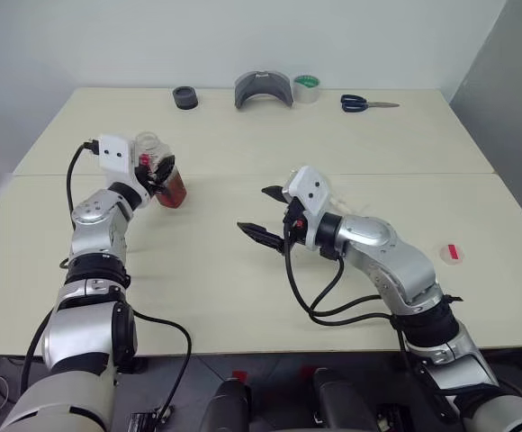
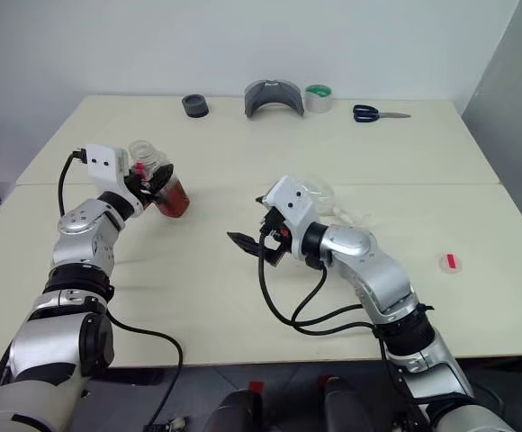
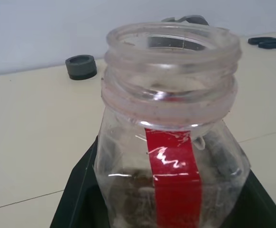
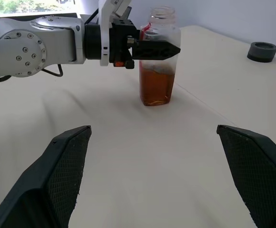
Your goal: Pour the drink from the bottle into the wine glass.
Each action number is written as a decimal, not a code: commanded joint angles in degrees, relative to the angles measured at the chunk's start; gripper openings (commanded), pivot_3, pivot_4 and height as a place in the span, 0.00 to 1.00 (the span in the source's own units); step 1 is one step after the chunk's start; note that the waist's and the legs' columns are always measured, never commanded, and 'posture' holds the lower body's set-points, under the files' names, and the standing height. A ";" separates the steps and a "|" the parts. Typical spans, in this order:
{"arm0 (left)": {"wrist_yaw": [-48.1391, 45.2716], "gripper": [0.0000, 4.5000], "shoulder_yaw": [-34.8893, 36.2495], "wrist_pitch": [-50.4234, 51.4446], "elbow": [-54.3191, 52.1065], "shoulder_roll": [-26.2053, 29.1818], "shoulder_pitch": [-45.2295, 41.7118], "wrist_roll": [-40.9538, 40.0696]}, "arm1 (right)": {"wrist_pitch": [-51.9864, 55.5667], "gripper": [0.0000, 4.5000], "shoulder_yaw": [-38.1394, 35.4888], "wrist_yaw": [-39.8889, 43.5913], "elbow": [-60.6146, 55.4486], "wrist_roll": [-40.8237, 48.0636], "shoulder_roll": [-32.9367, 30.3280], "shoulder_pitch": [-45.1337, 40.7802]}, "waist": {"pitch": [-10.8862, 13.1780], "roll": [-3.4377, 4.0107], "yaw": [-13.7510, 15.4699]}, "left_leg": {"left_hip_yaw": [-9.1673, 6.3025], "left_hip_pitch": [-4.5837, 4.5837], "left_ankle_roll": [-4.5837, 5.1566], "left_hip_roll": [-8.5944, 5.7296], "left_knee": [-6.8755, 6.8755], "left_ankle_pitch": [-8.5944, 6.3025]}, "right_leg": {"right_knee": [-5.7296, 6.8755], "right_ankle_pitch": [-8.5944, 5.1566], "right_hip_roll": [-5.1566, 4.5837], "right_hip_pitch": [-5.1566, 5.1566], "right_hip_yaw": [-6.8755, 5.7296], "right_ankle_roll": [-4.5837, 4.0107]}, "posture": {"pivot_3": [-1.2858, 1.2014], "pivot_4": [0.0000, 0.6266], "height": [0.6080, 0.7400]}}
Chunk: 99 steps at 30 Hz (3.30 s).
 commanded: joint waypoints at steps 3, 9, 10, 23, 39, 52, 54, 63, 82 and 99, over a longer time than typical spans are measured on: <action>0.50 0.82 1.40 -0.06 -0.51 -0.15 1.14 -0.77 | -1.52 1.00 -0.03 0.71 -1.30 -0.76 1.21 -1.40 | 0.00 0.00 -0.02 | -0.01 -0.01 0.00 0.00 0.00 0.00 | 0.00 0.00 0.00 0.00 0.00 0.00 | 0.52 0.24 1.00; 1.99 1.00 0.73 -1.44 -0.46 -0.41 2.36 0.36 | -1.37 1.00 -0.13 0.83 -1.54 -1.32 1.82 -1.18 | 0.00 0.00 0.00 | -0.02 -0.02 0.00 -0.01 0.00 0.00 | 0.00 0.00 0.00 -0.01 -0.01 0.00 | 0.52 0.24 1.00; 2.24 1.00 0.65 -1.69 -0.53 -0.54 2.72 0.53 | -1.30 1.00 -0.15 0.82 -1.61 -1.43 1.89 -1.10 | 0.00 0.00 0.00 | -0.01 -0.01 0.00 -0.01 0.00 0.00 | 0.00 0.00 0.00 -0.01 0.00 0.00 | 0.52 0.24 1.00; 4.98 1.00 1.25 -1.76 -12.92 -2.20 15.18 0.09 | 0.43 1.00 -1.61 -0.11 -4.52 -1.94 0.63 1.67 | -0.01 -0.01 -0.02 | -0.01 -0.02 0.00 0.02 -0.02 0.00 | 0.00 0.00 -0.04 -0.04 0.03 -0.01 | 0.52 0.24 1.00; -5.12 1.00 -7.78 10.17 -51.30 -3.79 40.84 -3.41 | 16.14 1.00 -5.94 -7.61 -10.38 -9.92 -13.43 1.87 | -0.03 -0.02 0.44 | 0.01 -0.01 0.01 0.06 -0.09 -0.01 | -0.05 0.00 -0.16 0.00 0.05 -0.01 | 0.52 0.24 1.00; -11.90 1.00 -18.14 9.76 -55.60 -5.19 32.06 -1.05 | 10.82 1.00 -0.62 9.28 28.27 -12.57 -17.99 -19.94 | -0.03 -0.02 0.11 | 0.13 0.07 0.03 0.02 -0.13 -0.01 | -0.10 0.00 -0.01 0.06 0.09 -0.02 | 0.52 0.24 1.00; -11.45 1.00 -17.94 9.65 -54.88 -5.75 30.86 -1.11 | 9.08 1.00 0.73 11.90 34.34 -13.50 -17.45 -23.15 | -0.02 -0.01 0.05 | 0.14 0.08 0.03 0.02 -0.14 -0.01 | -0.10 0.00 -0.01 0.05 0.09 -0.02 | 0.52 0.24 1.00; -11.12 1.00 -18.09 7.94 -52.92 -7.13 29.35 -0.04 | 1.05 1.00 5.21 22.51 60.04 -18.76 -10.90 -36.33 | -0.01 0.00 -0.08 | 0.12 0.09 0.02 0.03 -0.14 -0.01 | -0.09 0.00 -0.01 0.04 0.08 -0.02 | 0.52 0.24 1.00; -8.34 1.00 -18.52 3.64 -50.62 -10.06 31.11 2.31 | -15.79 0.56 5.43 21.53 85.23 -31.96 -3.96 -44.75 | 0.00 0.02 0.00 | 0.17 0.08 0.00 0.01 -0.15 0.00 | -0.03 0.01 -0.04 -0.04 0.14 -0.04 | 0.52 0.24 1.00; -12.76 1.00 -14.17 15.52 -53.57 -7.88 29.26 -6.88 | -19.26 0.08 -21.54 5.28 83.53 -14.72 -3.14 -44.80 | 0.03 0.07 -0.07 | 0.16 0.01 0.01 0.02 -0.16 0.00 | -0.02 0.02 -0.04 -0.08 0.13 -0.06 | 0.52 0.24 1.00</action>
